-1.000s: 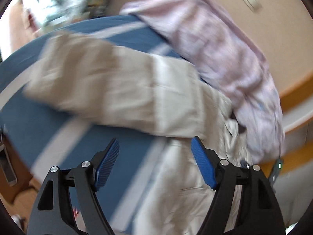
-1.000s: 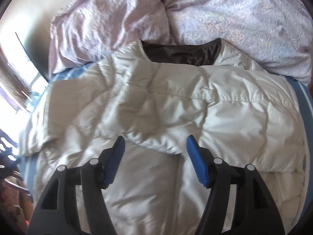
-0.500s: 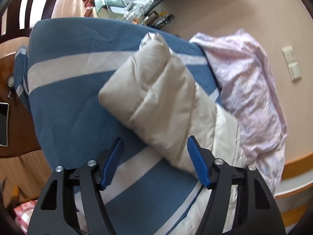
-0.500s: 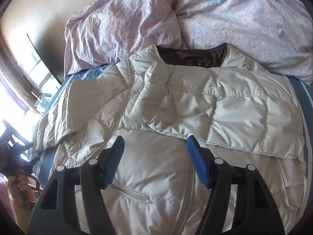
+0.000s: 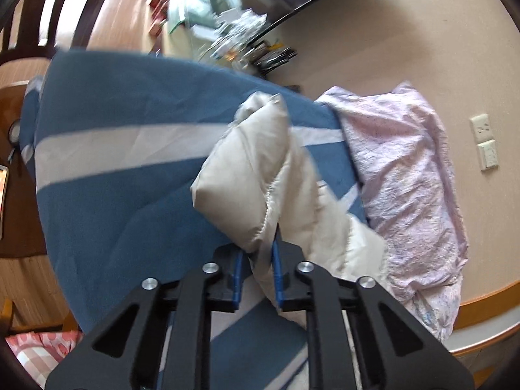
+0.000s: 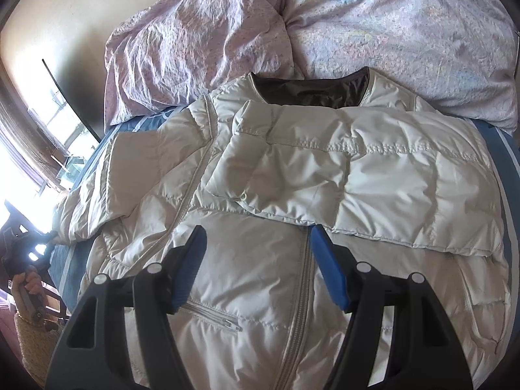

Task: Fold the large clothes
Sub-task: 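Grasp the other sleeve cuff with the left gripper and lift it, then fold the held sleeve across the jacket front and open the left gripper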

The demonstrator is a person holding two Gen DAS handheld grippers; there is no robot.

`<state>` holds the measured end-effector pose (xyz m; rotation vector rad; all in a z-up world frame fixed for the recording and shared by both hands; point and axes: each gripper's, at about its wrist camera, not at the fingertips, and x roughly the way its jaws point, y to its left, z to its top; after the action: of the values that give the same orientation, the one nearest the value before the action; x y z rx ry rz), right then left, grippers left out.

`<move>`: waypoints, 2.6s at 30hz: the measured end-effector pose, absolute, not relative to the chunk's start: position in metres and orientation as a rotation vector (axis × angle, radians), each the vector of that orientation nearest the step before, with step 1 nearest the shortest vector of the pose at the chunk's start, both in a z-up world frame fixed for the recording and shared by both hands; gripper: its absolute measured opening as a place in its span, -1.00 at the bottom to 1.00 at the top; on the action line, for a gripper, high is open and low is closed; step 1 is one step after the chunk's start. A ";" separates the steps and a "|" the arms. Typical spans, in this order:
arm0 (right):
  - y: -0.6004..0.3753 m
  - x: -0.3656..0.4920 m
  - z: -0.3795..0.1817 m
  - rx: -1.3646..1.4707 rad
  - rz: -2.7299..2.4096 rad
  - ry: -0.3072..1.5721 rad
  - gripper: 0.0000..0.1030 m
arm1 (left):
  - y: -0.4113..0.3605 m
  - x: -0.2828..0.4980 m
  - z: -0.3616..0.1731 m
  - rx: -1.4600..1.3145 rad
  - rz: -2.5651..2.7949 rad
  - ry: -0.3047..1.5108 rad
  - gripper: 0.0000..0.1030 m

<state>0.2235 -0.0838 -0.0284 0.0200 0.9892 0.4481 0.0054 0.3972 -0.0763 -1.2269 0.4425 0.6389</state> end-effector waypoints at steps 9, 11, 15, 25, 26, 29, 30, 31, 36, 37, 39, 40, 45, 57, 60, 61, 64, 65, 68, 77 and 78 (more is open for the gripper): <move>-0.103 0.219 -0.013 0.012 0.452 0.936 0.30 | 0.348 0.049 0.028 -1.049 0.484 0.286 -0.77; -0.107 0.221 -0.011 0.007 0.446 0.932 0.30 | 0.326 0.065 0.047 -1.013 0.422 0.273 -0.77; -0.119 0.228 -0.010 -0.005 0.419 0.934 0.30 | 0.271 0.099 0.078 -0.934 0.302 0.267 -0.78; -0.160 0.236 -0.011 0.026 0.352 0.933 0.30 | 0.168 0.172 0.087 -0.812 0.063 0.397 -0.78; -0.163 0.237 -0.012 0.029 0.346 0.935 0.30 | 0.163 0.176 0.086 -0.806 0.052 0.407 -0.78; -0.173 0.240 -0.017 0.045 0.331 0.943 0.30 | 0.147 0.185 0.083 -0.783 0.021 0.434 -0.78; -0.175 0.241 -0.018 0.051 0.327 0.945 0.30 | 0.141 0.188 0.081 -0.775 0.009 0.443 -0.78; -0.177 0.241 -0.020 0.054 0.326 0.946 0.30 | 0.138 0.189 0.082 -0.771 0.002 0.449 -0.78; -0.186 0.241 -0.024 0.073 0.317 0.948 0.30 | 0.119 0.205 0.072 -0.740 -0.050 0.501 -0.78; -0.187 0.242 -0.024 0.076 0.315 0.947 0.30 | 0.115 0.208 0.071 -0.739 -0.057 0.512 -0.78; -0.191 0.240 -0.024 0.082 0.305 0.941 0.30 | 0.106 0.215 0.062 -0.740 -0.087 0.550 -0.78; -0.193 0.241 -0.024 0.085 0.302 0.939 0.30 | 0.101 0.220 0.056 -0.740 -0.105 0.572 -0.78; -0.208 0.239 -0.023 0.117 0.257 0.928 0.30 | 0.070 0.242 0.024 -0.720 -0.213 0.707 -0.77; -0.212 0.246 -0.013 0.228 0.281 0.915 0.30 | 0.039 0.246 -0.013 -0.729 -0.379 0.882 0.47; -0.201 0.257 -0.014 0.301 0.372 0.957 0.30 | 0.054 0.229 0.002 -0.706 -0.384 0.821 0.79; -0.196 0.263 -0.017 0.320 0.396 0.978 0.30 | 0.060 0.221 0.008 -0.683 -0.369 0.795 0.81; -0.184 0.276 -0.028 0.362 0.412 1.038 0.30 | 0.076 0.196 0.019 -0.573 -0.263 0.756 0.83; -0.180 0.281 -0.035 0.379 0.420 1.066 0.28 | 0.080 0.193 0.020 -0.549 -0.237 0.753 0.84; -0.166 0.289 -0.053 0.390 0.439 1.135 0.20 | 0.092 0.172 0.018 -0.480 -0.156 0.745 0.86; -0.143 0.287 -0.039 0.295 0.406 1.014 -0.76 | 0.113 0.155 0.012 -0.427 -0.063 0.713 0.86; -0.144 0.284 -0.026 0.273 0.393 0.946 -0.77 | 0.114 0.154 0.012 -0.427 -0.065 0.709 0.86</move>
<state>0.2840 -0.1437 -0.0260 0.2726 0.9462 0.3930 0.1543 0.1142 0.0119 -0.4271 0.7087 -0.0649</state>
